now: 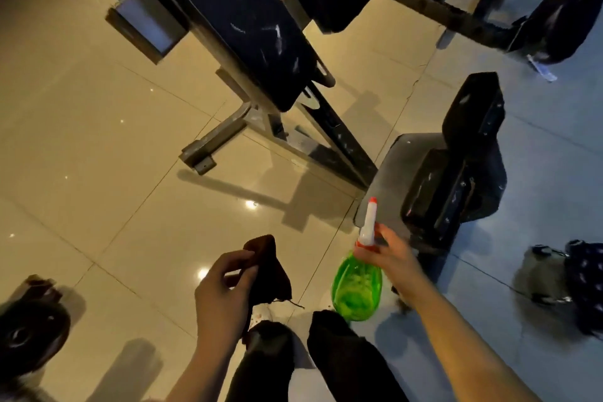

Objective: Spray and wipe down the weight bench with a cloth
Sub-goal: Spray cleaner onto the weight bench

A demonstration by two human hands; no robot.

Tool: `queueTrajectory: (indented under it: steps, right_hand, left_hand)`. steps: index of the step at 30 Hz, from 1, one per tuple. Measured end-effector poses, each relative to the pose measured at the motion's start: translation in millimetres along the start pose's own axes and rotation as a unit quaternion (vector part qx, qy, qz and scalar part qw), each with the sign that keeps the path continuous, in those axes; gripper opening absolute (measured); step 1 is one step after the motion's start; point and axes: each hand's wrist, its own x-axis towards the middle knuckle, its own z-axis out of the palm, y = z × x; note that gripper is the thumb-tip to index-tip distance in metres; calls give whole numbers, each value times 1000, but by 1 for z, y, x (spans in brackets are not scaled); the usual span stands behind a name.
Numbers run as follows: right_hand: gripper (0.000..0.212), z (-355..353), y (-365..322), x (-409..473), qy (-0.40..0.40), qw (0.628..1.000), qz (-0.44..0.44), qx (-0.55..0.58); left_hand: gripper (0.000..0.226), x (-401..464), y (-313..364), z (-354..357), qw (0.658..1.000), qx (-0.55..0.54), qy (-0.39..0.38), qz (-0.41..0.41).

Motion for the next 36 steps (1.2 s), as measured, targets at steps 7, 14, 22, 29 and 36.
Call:
queueTrajectory:
  steps: [7,14,22,29,36]
  right_hand:
    - [40,38,93,147,-3,999,-47,-4]
    - [60,50,158,264,20,990,-134,33]
    - [48,76,150,359,-1,968,-243,-68]
    - [70,111,151,366,-10,957,-281,-76]
    - [40,94,164,377,29,970,-239,-25]
  left_hand:
    - [22,104,-108,57,996,-62,60,33]
    - [24,205,-183,118,986,-107,69,111]
    - [27,285,-241,145,966,-151,102,186]
    - [29,311,-235,142,952,-155,124,232]
    - [27,321,-232,140,950,-171,80,248]
